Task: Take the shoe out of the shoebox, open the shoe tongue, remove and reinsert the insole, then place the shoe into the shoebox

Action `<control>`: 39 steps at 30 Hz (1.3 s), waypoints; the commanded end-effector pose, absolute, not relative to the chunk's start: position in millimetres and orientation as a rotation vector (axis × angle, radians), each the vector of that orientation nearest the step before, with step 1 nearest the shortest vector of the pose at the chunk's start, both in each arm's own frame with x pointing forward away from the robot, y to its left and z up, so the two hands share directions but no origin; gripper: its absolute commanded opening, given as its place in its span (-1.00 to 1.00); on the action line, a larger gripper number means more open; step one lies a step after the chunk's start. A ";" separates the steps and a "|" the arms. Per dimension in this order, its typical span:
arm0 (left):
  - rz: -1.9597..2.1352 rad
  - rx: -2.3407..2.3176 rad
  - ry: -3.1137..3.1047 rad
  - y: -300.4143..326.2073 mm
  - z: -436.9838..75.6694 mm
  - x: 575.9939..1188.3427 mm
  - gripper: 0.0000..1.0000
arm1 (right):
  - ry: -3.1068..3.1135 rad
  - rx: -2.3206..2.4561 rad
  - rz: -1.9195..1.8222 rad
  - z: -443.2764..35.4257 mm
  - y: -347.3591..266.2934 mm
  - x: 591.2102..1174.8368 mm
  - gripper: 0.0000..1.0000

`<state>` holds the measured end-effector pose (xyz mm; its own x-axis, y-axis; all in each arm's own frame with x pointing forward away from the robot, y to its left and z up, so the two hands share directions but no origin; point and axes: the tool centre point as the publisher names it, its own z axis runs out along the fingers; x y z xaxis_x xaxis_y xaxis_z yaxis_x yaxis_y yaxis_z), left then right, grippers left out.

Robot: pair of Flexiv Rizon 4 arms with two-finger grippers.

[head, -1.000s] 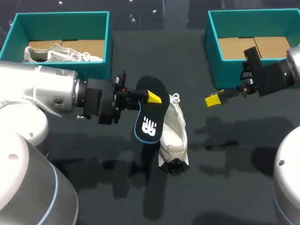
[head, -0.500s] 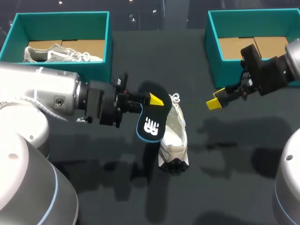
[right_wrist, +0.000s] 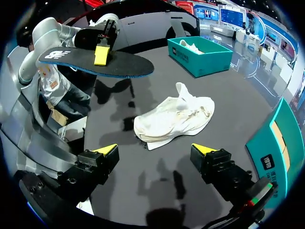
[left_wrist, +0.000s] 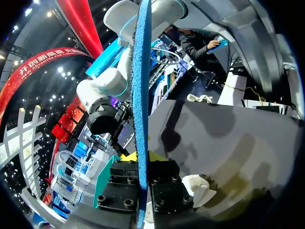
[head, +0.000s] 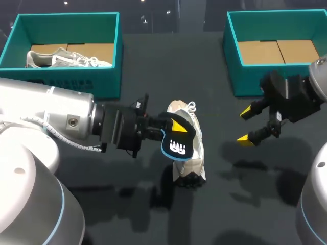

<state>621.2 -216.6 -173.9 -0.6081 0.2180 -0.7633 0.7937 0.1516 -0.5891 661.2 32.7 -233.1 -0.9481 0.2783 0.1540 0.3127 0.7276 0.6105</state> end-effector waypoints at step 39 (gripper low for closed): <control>-1.460 0.786 2.001 -237.5 -246.4 634.6 -1.00 | -2.938 -0.310 -0.820 -313.8 72.1 688.6 1.00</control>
<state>632.5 -235.7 -247.9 -0.6857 0.1316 -0.7159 0.7228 0.2397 -0.6482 687.7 66.6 -305.3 -0.9779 0.1665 0.1262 0.2078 0.8359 0.5080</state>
